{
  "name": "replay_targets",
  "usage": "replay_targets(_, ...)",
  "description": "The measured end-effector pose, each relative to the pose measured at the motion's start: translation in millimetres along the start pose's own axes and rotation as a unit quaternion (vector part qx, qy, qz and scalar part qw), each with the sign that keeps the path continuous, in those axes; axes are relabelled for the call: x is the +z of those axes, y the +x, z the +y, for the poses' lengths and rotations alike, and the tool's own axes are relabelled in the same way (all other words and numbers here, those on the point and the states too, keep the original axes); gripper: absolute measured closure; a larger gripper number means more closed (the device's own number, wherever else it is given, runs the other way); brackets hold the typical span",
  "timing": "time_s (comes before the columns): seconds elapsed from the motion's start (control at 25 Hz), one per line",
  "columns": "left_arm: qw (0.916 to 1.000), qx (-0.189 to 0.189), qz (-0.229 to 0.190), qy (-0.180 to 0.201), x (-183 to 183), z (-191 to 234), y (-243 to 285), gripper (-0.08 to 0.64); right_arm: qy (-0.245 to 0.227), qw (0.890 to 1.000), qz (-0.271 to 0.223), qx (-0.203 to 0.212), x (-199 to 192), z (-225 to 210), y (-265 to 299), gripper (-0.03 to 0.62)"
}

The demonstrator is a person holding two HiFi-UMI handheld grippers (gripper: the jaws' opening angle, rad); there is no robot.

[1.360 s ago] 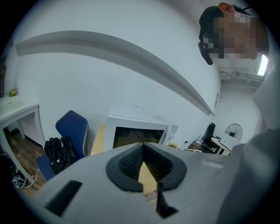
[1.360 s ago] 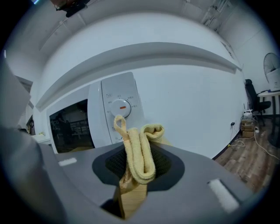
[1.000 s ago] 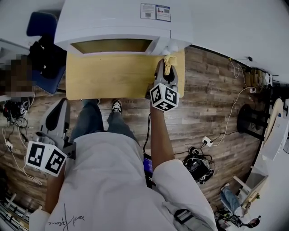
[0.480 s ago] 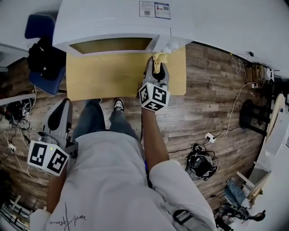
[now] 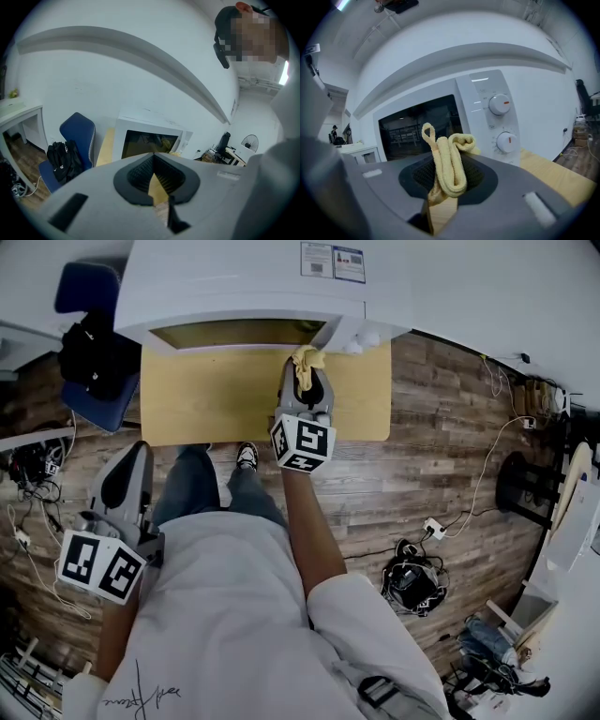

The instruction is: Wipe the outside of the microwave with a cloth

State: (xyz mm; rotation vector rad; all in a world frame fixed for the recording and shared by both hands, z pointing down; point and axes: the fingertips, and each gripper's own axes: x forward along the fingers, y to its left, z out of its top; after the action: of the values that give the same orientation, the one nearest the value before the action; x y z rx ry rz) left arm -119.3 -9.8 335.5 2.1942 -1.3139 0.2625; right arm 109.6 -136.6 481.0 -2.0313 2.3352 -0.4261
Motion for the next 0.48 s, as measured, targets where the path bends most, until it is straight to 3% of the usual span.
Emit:
replay_targets(0.28,0.9997,0.02,-0.011,-0.007,3.6,11.0,-10.4,0.565,0.001,0.999,0.007,-0.031,-1.8,-4.5,15.8,0.485)
replay_targets(0.48,0.9994,0.03,-0.01,-0.016,2.2,20.6,-14.7,0.565,0.002,1.0,0.017,-0.023,-11.0,8.6,23.2,0.485)
